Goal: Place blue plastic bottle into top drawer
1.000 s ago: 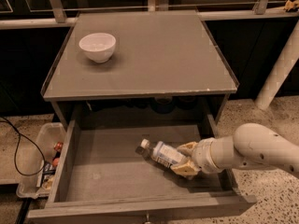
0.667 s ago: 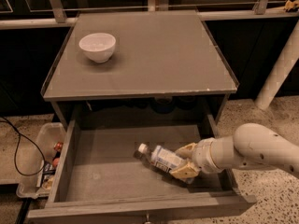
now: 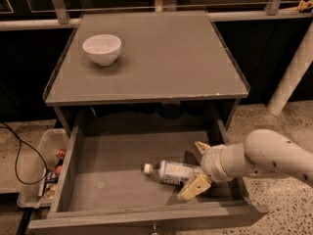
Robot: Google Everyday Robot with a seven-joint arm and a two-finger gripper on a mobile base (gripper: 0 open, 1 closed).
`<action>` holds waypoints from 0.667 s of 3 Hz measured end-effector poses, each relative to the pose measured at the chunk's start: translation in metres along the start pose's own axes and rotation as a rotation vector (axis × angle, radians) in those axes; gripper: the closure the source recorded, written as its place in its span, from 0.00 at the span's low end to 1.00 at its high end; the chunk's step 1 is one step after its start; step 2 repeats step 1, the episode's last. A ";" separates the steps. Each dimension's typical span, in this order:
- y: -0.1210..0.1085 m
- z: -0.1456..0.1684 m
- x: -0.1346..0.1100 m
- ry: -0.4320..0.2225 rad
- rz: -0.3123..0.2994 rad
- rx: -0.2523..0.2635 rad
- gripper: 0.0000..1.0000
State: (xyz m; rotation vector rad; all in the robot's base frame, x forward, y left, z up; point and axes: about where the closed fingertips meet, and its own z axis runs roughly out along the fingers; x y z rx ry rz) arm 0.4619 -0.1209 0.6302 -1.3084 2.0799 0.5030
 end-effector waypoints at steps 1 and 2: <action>0.000 0.000 0.000 0.000 0.000 0.000 0.00; 0.000 0.000 0.000 0.000 0.000 0.000 0.00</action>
Offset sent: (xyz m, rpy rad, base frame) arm 0.0000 0.0000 0.0000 0.0000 0.0000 0.0000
